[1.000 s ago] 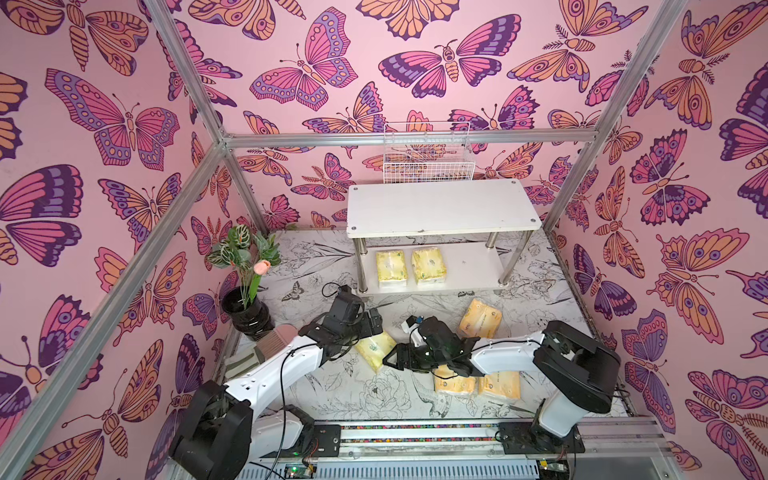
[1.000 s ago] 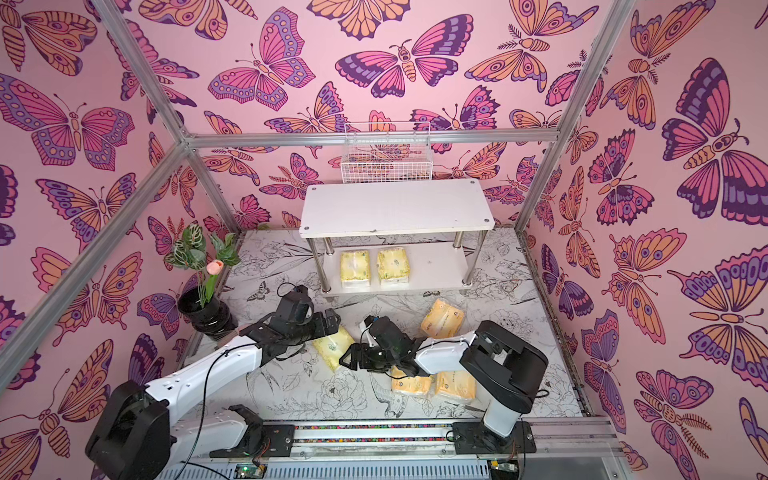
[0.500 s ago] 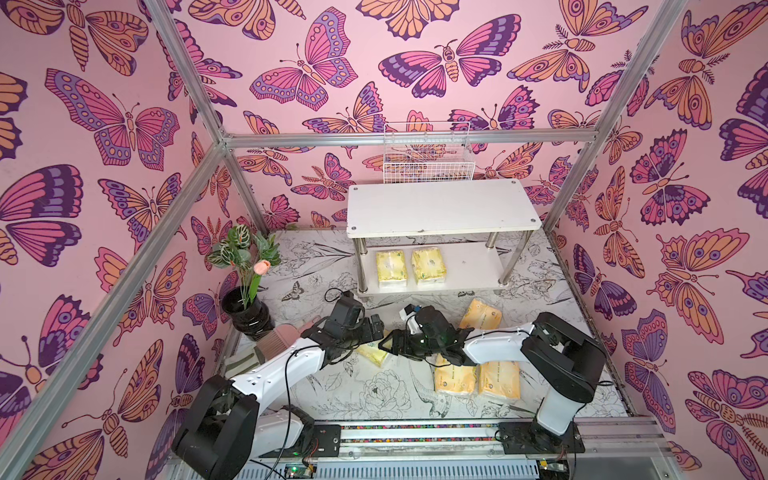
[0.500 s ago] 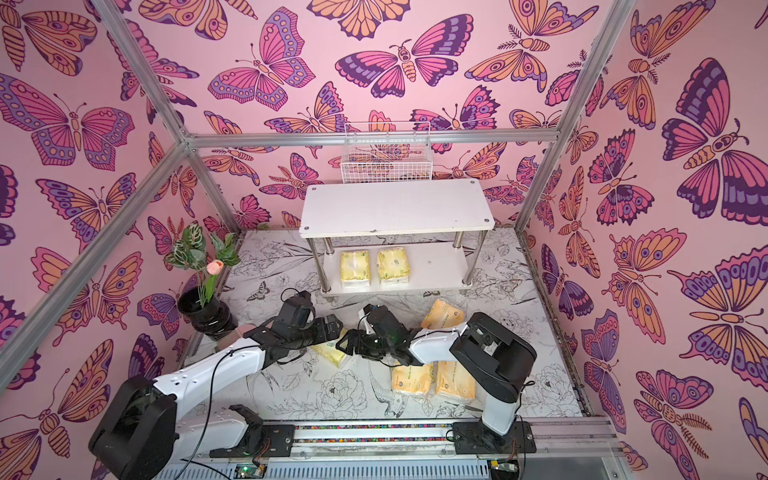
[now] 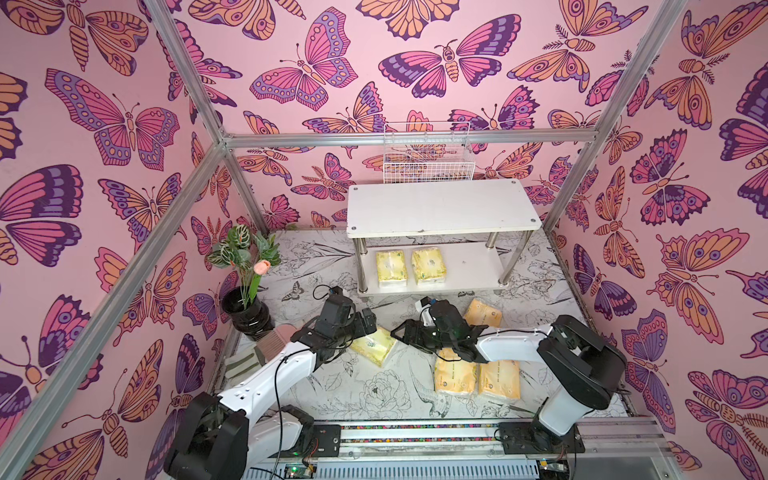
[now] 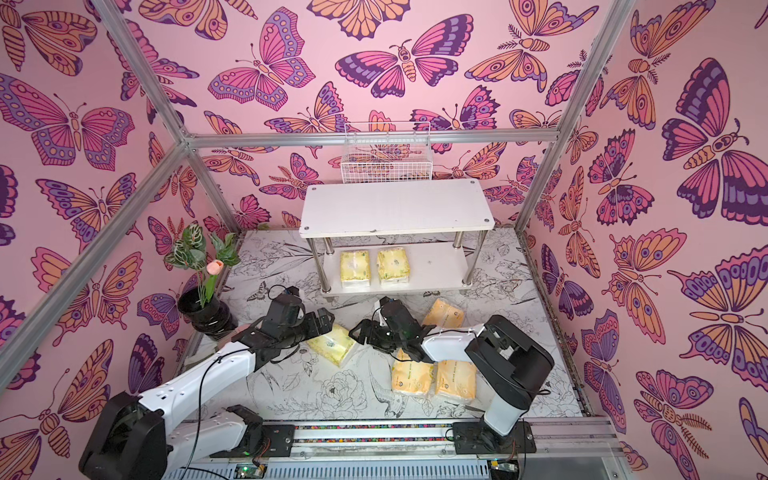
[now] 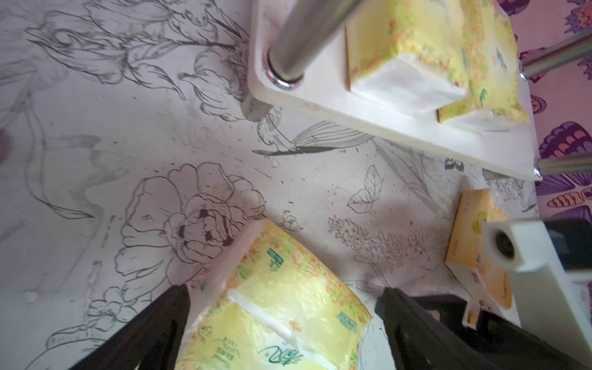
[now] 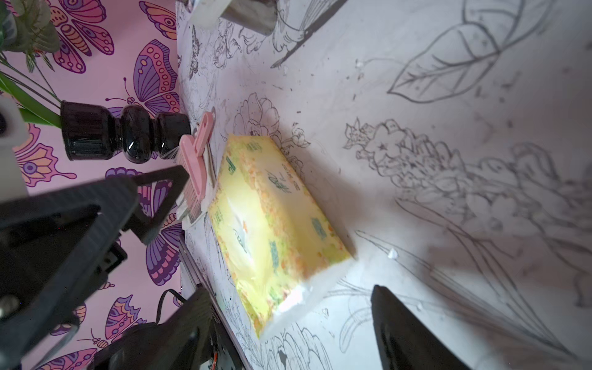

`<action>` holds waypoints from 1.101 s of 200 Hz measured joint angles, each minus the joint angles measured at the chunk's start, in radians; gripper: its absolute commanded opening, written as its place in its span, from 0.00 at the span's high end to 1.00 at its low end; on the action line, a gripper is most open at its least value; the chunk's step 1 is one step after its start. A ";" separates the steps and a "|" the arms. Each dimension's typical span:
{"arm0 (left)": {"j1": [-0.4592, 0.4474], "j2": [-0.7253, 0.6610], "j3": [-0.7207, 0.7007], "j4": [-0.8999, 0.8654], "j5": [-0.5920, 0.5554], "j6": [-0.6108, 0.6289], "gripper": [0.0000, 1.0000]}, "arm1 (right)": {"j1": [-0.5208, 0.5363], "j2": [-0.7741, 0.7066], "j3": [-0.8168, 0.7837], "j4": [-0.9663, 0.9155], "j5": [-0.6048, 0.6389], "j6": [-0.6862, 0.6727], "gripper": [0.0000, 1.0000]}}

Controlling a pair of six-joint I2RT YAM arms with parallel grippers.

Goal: Place the tissue boxes on the shelf by color
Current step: Pick up the box of tissues from the center of the board.

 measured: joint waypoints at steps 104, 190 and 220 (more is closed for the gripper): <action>0.046 0.201 0.019 0.027 0.125 0.008 0.00 | 0.090 0.072 -0.027 0.106 0.042 0.121 0.18; -0.056 0.174 -0.098 0.188 0.174 -0.104 0.00 | 0.090 0.078 -0.027 0.121 0.047 0.137 0.19; -0.067 0.161 -0.115 0.208 0.164 -0.126 0.00 | 0.089 0.074 -0.027 0.111 0.055 0.136 0.22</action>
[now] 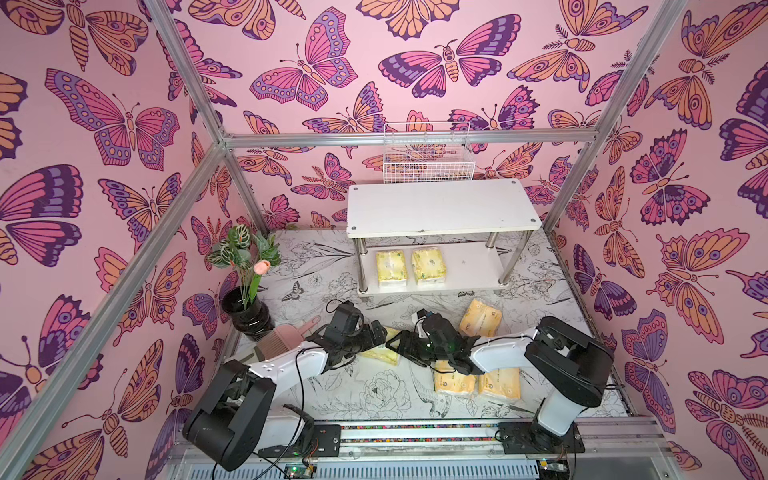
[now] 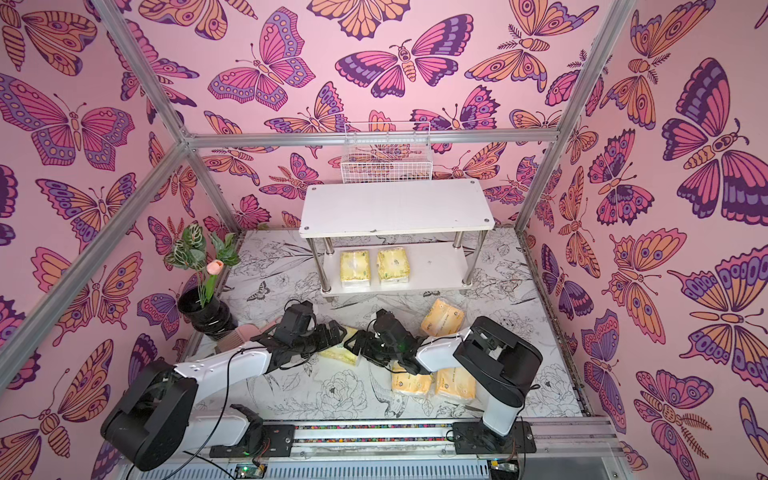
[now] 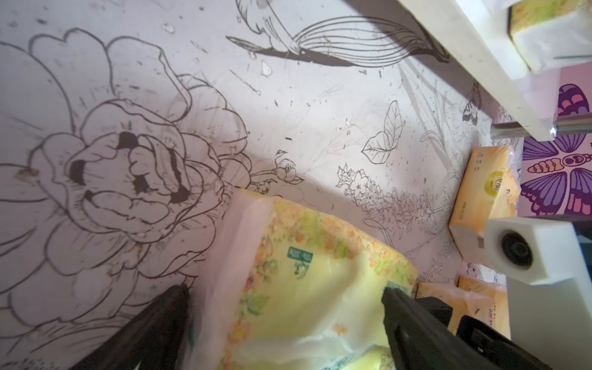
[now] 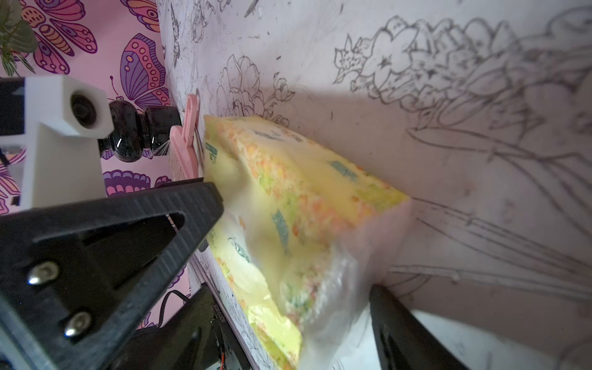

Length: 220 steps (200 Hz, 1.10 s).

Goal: Place the tissue boxes on the shelf by color
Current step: Pick up the box of tissues from the center of the board.

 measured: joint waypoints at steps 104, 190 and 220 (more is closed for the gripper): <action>-0.001 -0.001 -0.001 0.004 -0.003 -0.014 0.00 | -0.017 -0.003 -0.039 0.014 0.003 0.002 0.97; -0.006 -0.182 0.101 -0.171 -0.072 -0.016 0.00 | -0.036 -0.206 -0.113 -0.011 0.029 0.026 1.00; -0.006 -0.270 0.179 -0.270 -0.156 -0.008 0.00 | -0.055 -0.351 -0.120 -0.080 0.088 0.035 1.00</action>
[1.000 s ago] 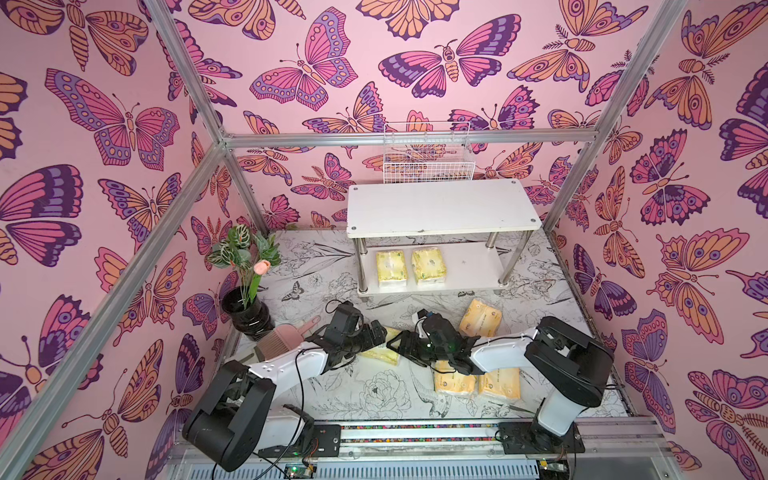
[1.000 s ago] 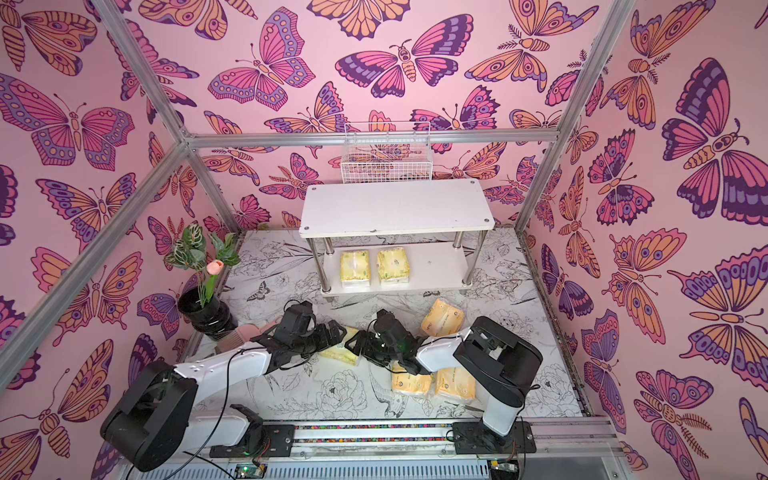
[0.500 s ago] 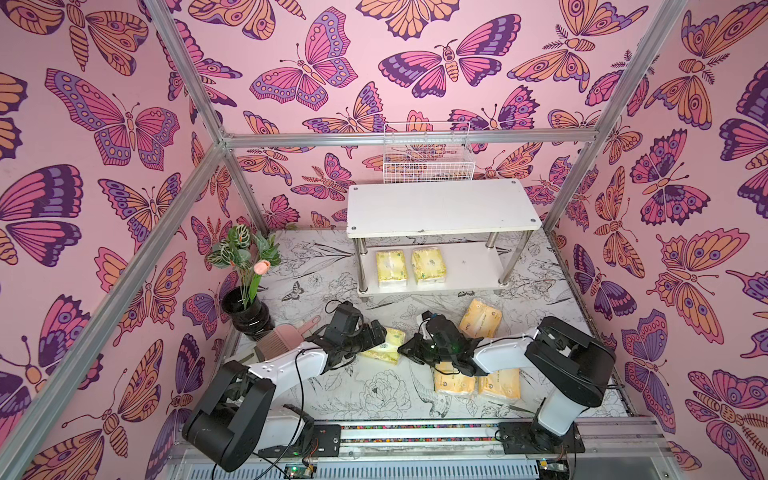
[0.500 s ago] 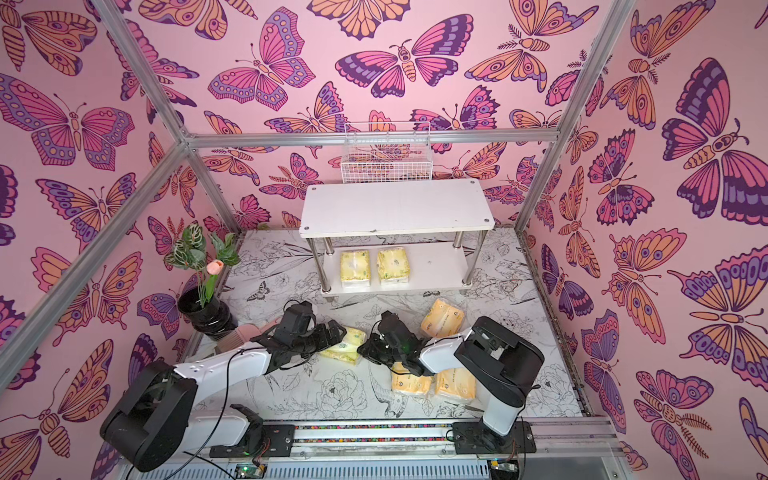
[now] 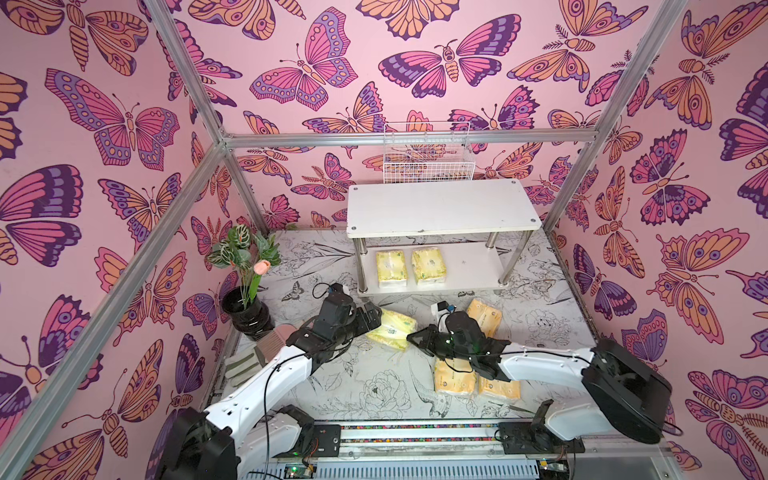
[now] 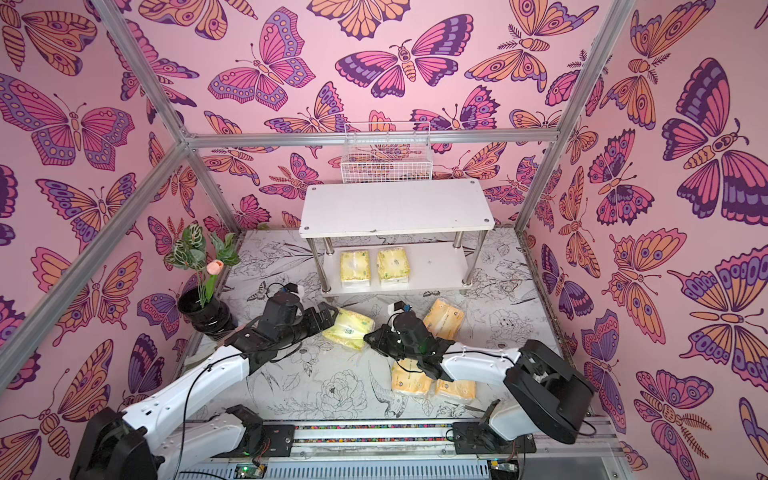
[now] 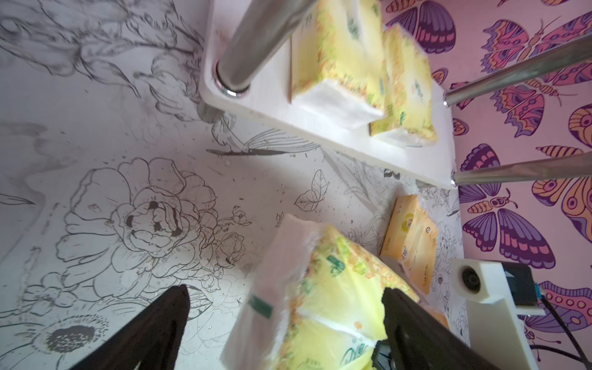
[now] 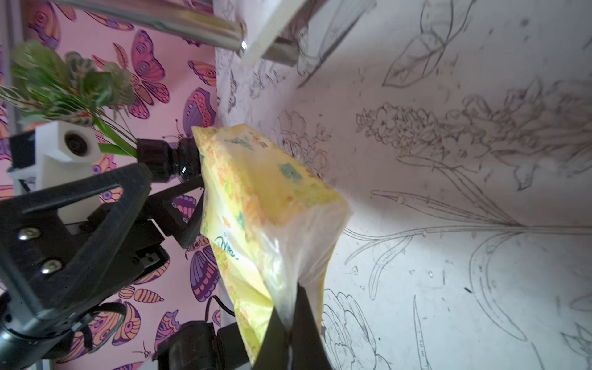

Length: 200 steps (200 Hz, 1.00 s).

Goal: Place the tissue boxes on the shelf by color
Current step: Pick up the box of tissues from the center of the board, then place a box of tissues on the shelf.

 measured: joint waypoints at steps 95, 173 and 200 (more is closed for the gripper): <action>0.000 -0.055 0.116 -0.177 -0.111 0.025 0.00 | -0.122 -0.453 -0.120 -0.279 0.363 0.150 1.00; 0.000 -0.036 0.123 -0.200 -0.111 0.028 0.00 | -0.216 -0.529 -0.093 -0.432 0.650 0.245 1.00; 0.000 -0.036 0.123 -0.200 -0.109 0.029 0.00 | -0.236 -0.446 -0.031 -0.430 0.712 0.274 1.00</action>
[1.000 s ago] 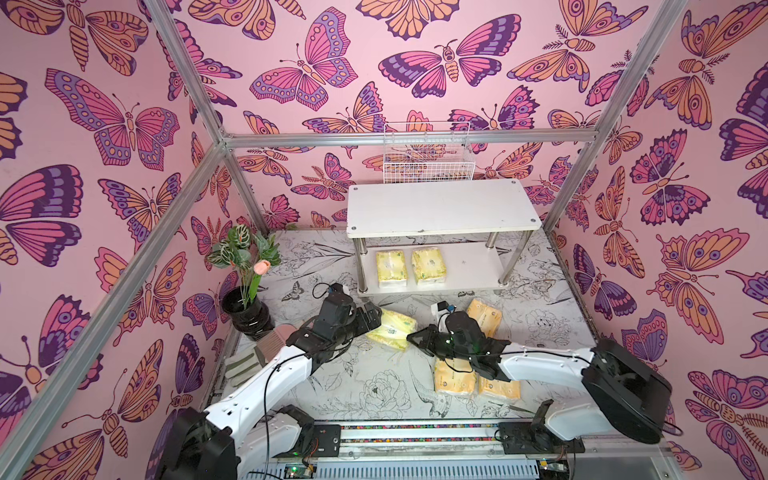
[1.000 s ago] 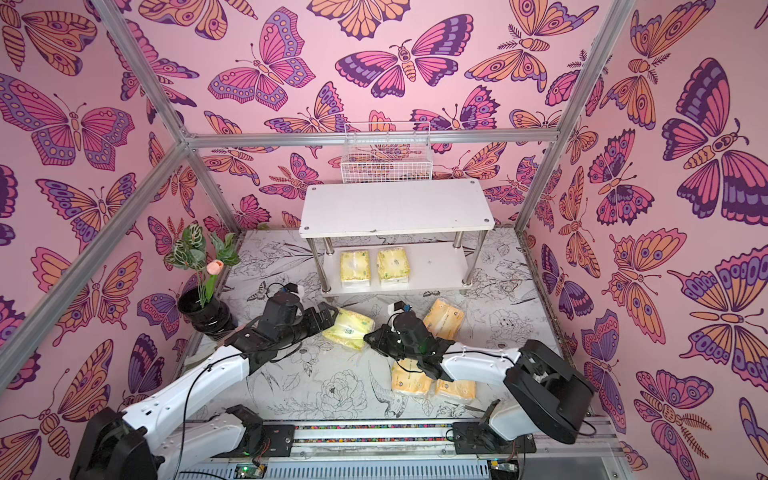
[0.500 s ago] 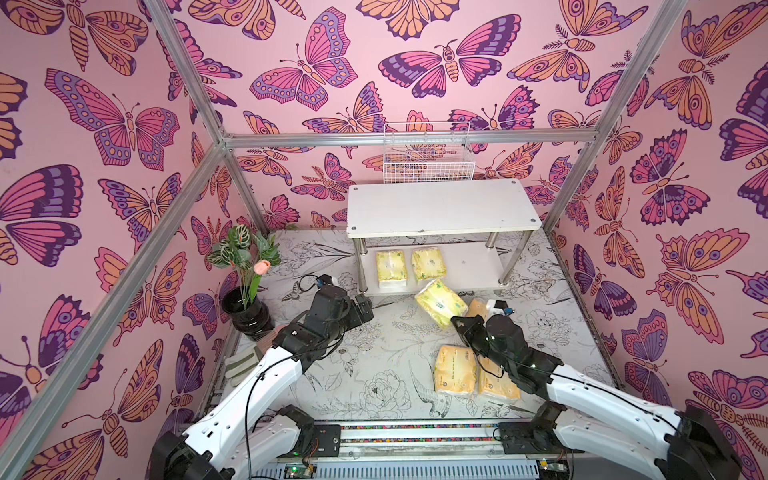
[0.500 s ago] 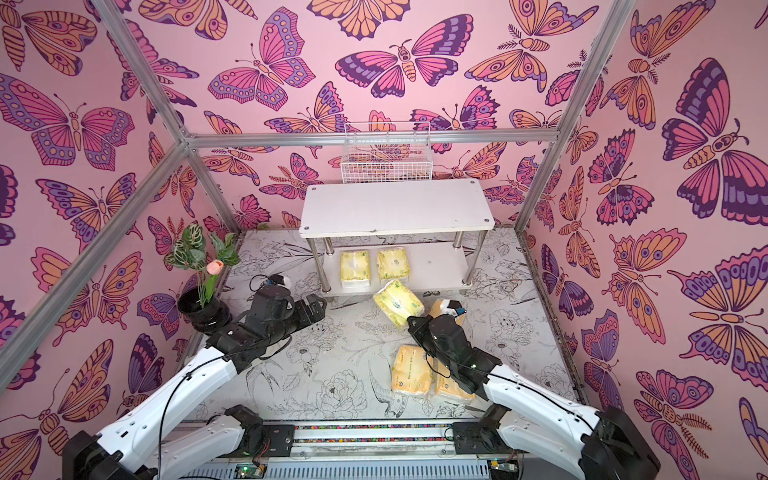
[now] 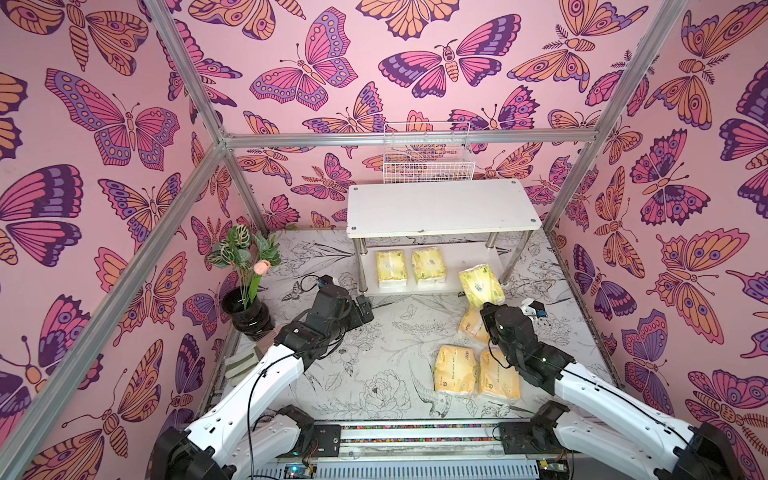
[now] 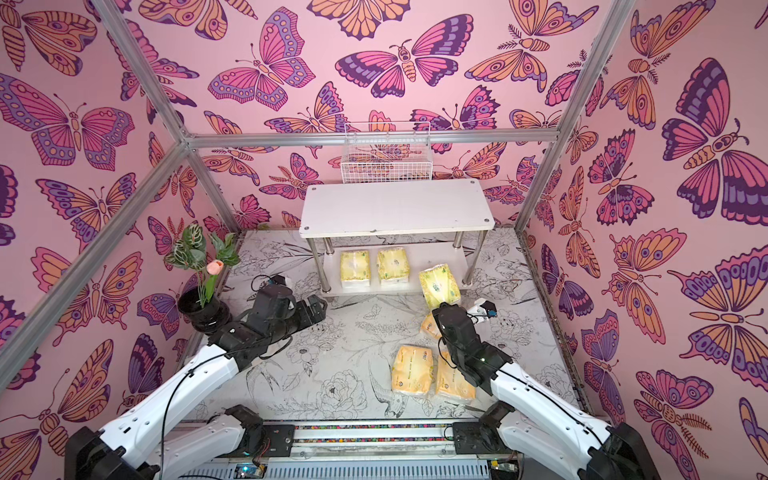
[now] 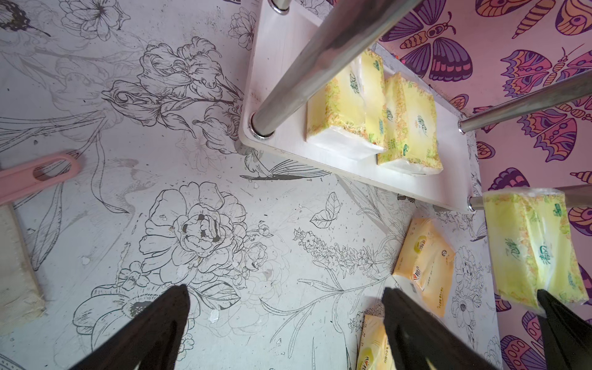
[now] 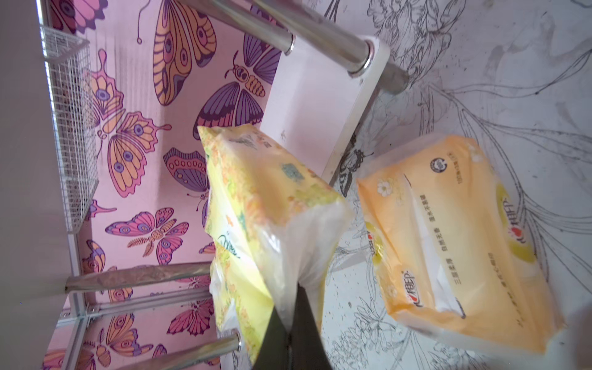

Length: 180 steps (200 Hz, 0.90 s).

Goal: Place the tissue boxes on the shelf by color
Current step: Place a box of tissues on the shelf.

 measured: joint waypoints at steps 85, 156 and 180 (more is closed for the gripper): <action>0.000 0.000 0.000 0.000 0.005 0.000 0.00 | -0.095 0.257 0.126 0.058 0.072 0.123 1.00; 0.000 0.000 -0.004 0.000 0.008 0.000 0.00 | -0.172 0.453 0.199 0.168 -0.029 0.129 1.00; 0.000 -0.001 -0.009 0.000 0.008 0.000 0.00 | -0.188 0.516 0.208 0.206 -0.074 0.129 1.00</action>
